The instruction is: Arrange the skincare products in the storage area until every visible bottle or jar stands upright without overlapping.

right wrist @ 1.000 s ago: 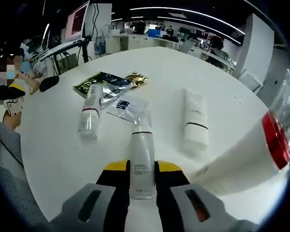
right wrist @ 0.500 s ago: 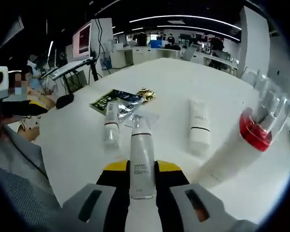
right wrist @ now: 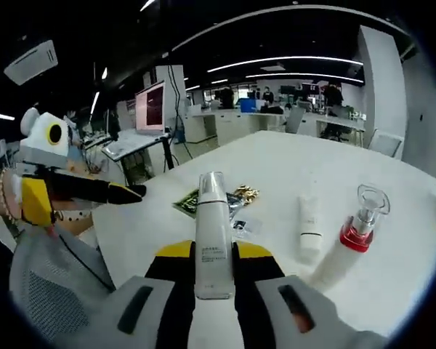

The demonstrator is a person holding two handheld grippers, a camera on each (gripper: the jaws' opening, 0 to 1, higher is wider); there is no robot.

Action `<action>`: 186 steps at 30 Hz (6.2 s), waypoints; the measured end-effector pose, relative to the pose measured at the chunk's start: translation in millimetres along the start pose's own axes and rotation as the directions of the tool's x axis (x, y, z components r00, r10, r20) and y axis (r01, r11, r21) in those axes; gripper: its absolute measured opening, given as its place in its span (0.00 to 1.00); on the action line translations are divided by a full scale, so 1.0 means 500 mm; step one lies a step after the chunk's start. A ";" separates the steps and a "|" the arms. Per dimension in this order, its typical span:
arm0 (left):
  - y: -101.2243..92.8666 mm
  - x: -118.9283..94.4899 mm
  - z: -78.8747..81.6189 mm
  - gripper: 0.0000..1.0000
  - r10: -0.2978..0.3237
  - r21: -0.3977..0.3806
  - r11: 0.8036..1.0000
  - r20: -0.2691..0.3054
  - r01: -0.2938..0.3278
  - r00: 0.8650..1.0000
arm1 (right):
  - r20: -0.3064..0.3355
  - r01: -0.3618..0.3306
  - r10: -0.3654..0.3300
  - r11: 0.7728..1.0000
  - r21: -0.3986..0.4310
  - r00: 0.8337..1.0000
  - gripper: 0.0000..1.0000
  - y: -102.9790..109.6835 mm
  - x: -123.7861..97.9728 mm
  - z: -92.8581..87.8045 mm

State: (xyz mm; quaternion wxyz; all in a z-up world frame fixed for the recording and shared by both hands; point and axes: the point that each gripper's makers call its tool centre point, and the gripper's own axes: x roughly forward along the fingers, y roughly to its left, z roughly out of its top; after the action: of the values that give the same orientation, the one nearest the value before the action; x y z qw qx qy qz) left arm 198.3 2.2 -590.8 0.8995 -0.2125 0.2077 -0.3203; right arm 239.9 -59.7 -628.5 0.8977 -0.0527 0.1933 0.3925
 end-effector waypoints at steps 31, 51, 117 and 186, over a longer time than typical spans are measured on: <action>-0.105 0.051 0.080 0.21 -0.135 -0.127 0.979 0.171 0.158 0.976 | 0.158 0.016 0.043 0.936 -0.353 0.986 0.19 0.088 -0.118 0.129; -0.253 0.019 0.158 0.15 -0.502 0.190 0.849 -0.002 0.493 0.865 | 0.238 -0.425 0.464 0.884 -0.196 0.853 0.25 0.112 -0.189 0.201; -0.344 0.028 0.142 0.14 -0.642 0.259 0.712 -0.137 0.653 0.754 | 0.213 -0.674 0.668 0.737 -0.053 0.713 0.21 0.107 -0.244 0.208; -0.356 0.103 0.084 0.14 -0.589 0.366 0.670 -0.266 0.646 0.763 | 0.189 -0.505 0.552 0.827 -0.245 0.812 0.21 0.042 -0.273 0.174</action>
State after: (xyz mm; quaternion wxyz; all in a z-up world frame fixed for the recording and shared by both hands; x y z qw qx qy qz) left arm 169.4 -147.1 -476.9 0.7461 -0.0426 0.1023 -0.6565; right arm 167.0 -117.5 -494.4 0.7605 -0.0290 0.0478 0.6469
